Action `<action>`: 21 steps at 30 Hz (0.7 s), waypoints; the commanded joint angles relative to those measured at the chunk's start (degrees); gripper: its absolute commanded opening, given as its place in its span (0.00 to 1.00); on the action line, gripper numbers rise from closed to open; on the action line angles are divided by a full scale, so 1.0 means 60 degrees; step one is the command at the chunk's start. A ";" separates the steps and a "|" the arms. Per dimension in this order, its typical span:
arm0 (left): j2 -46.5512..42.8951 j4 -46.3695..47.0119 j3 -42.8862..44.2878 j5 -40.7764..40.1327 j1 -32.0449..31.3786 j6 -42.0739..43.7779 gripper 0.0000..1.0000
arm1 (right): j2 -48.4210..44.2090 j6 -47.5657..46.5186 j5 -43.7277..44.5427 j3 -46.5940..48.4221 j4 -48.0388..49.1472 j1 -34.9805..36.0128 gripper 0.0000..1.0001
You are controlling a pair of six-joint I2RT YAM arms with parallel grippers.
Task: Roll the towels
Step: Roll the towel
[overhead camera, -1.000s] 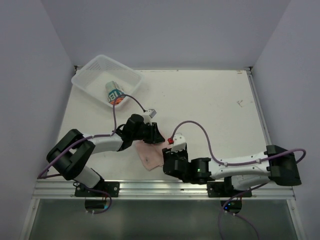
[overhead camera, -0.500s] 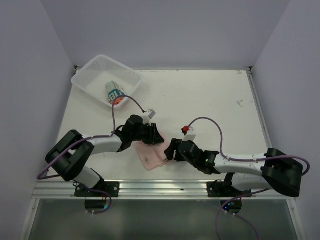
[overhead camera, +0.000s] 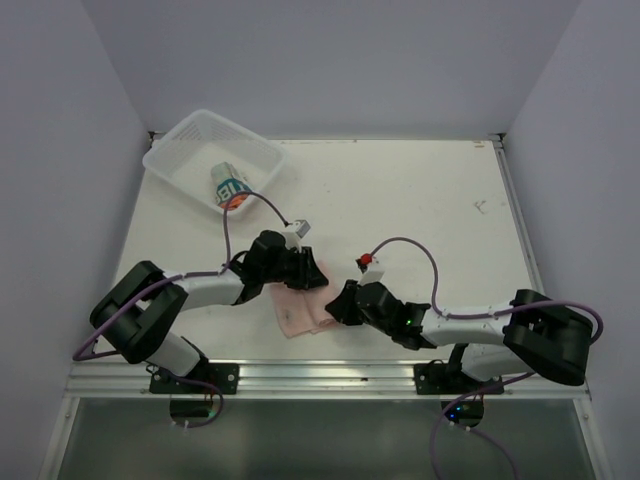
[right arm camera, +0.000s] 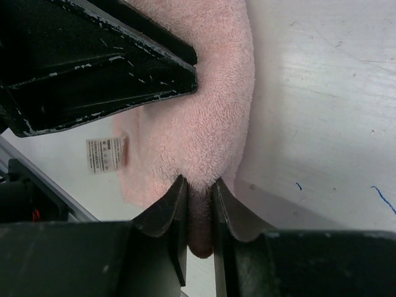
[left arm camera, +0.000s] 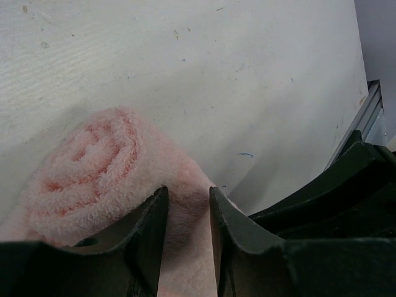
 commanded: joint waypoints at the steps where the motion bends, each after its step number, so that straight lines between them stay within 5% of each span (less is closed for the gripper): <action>1: 0.0034 -0.1141 0.0291 -0.0356 -0.0047 0.0242 0.38 | -0.0056 -0.0383 -0.0135 0.0064 -0.0087 -0.0001 0.15; 3: -0.0024 -0.1406 0.0802 -0.0444 -0.0032 0.0316 0.38 | -0.0232 -0.0661 0.0170 0.0312 -0.0468 0.0028 0.07; 11: -0.0903 -0.3106 0.2401 -0.1250 0.0143 0.0653 0.39 | -0.0497 -0.2024 0.2734 0.1616 -0.3968 0.0774 0.02; 21: -0.1182 -0.3298 0.2754 -0.0915 0.0188 0.0565 0.40 | 0.2313 -0.1748 0.6498 0.4529 -0.7337 0.2458 0.00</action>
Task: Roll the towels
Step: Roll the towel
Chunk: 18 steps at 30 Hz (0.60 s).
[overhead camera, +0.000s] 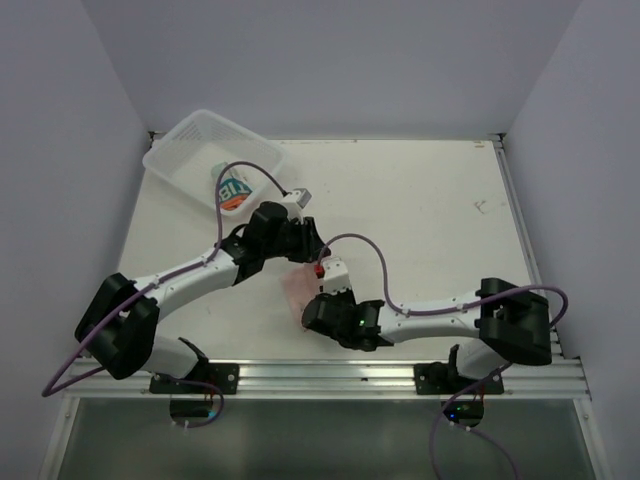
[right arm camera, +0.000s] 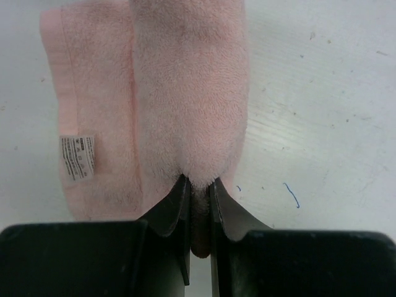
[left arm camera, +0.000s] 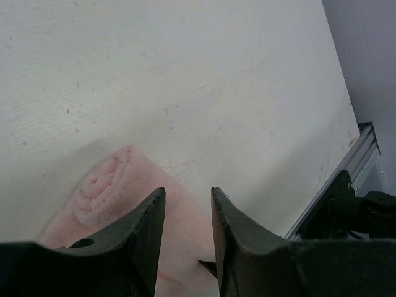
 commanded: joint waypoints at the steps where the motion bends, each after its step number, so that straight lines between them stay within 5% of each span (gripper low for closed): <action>1: -0.0183 -0.0059 0.0120 0.0230 0.0049 0.0088 0.40 | 0.1000 0.0459 0.2339 0.1143 -0.2459 0.0783 0.00; 10: -0.0301 0.0438 -0.0406 0.0553 -0.0170 -0.0103 0.40 | 0.4487 0.2350 0.3924 0.4337 -0.6666 0.1693 0.00; 18: 0.0109 0.1406 -0.1812 0.0583 -0.0610 -0.0469 0.39 | 0.5222 0.2250 0.3969 0.5013 -0.6994 0.1811 0.01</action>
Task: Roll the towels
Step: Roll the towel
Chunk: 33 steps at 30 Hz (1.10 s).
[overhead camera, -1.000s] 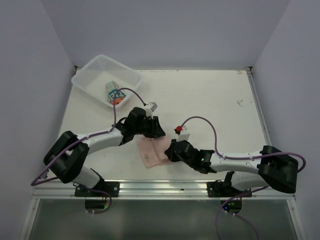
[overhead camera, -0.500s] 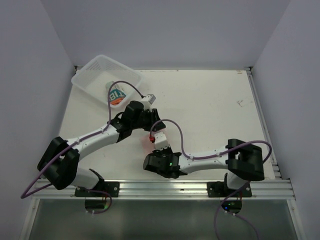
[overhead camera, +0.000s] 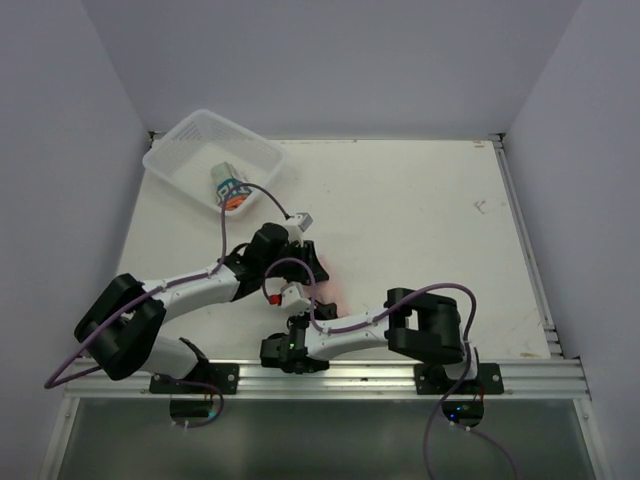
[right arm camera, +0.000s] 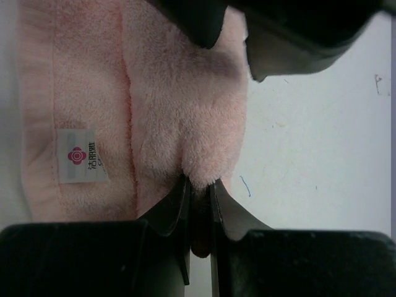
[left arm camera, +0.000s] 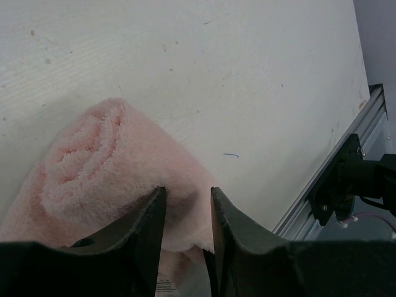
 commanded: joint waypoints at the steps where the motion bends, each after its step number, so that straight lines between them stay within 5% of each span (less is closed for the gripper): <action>1: 0.0229 0.0809 -0.0560 0.0109 -0.0224 -0.0221 0.38 | 0.0082 0.0268 0.0119 0.0139 -0.0419 0.0008 0.04; 15: 0.0933 0.0429 -0.1249 -0.0961 -0.0195 -0.0265 0.38 | -0.2668 -0.0567 -0.0907 -0.1398 0.2159 -0.0065 0.52; 25: 0.0816 0.0457 -0.1454 -0.0814 -0.0136 -0.0309 0.38 | -0.6328 -0.0904 -0.2062 -0.4048 0.5290 -0.0356 0.58; 33: 0.0699 0.0619 -0.1733 -0.0682 -0.0136 -0.0427 0.38 | -0.8385 -0.0905 -0.6278 -0.6979 0.9015 -0.2744 0.60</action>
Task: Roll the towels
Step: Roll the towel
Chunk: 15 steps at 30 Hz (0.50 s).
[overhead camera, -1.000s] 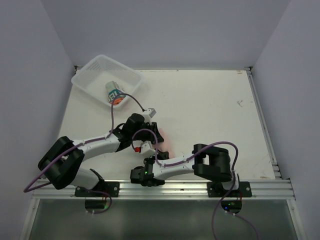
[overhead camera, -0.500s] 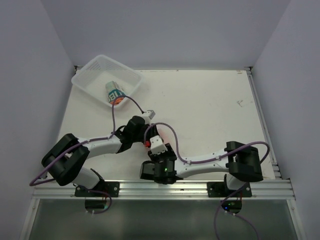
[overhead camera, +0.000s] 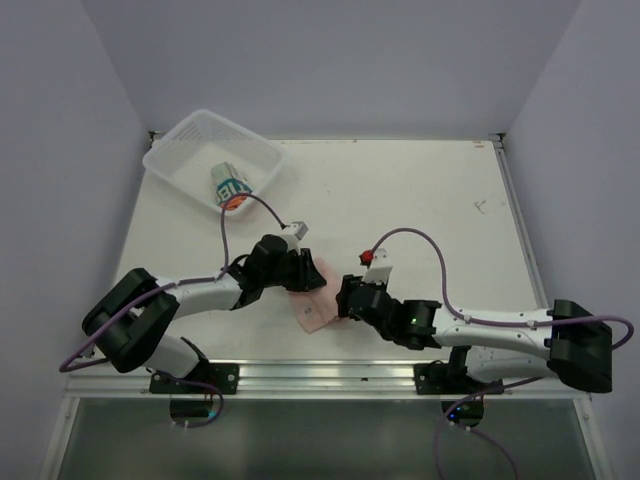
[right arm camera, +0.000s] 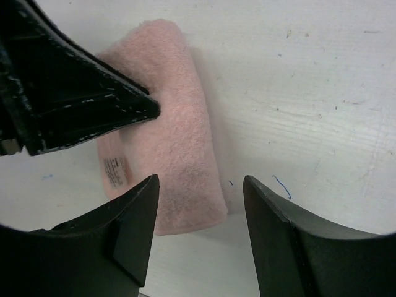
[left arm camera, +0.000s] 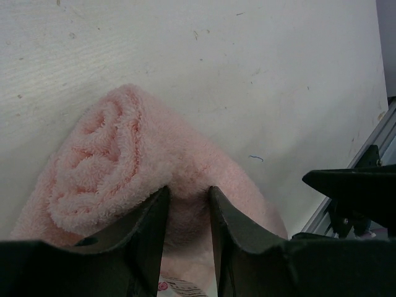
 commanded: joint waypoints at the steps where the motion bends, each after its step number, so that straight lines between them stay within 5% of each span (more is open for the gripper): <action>1: 0.0145 -0.1075 -0.0476 -0.0103 0.0017 0.0007 0.38 | -0.0357 0.0148 -0.2227 -0.0714 0.2251 -0.0839 0.61; 15: 0.0087 -0.0826 -0.0710 0.0029 0.0017 -0.0139 0.38 | 0.1942 0.1013 -0.4192 -0.2033 0.4976 -0.1692 0.66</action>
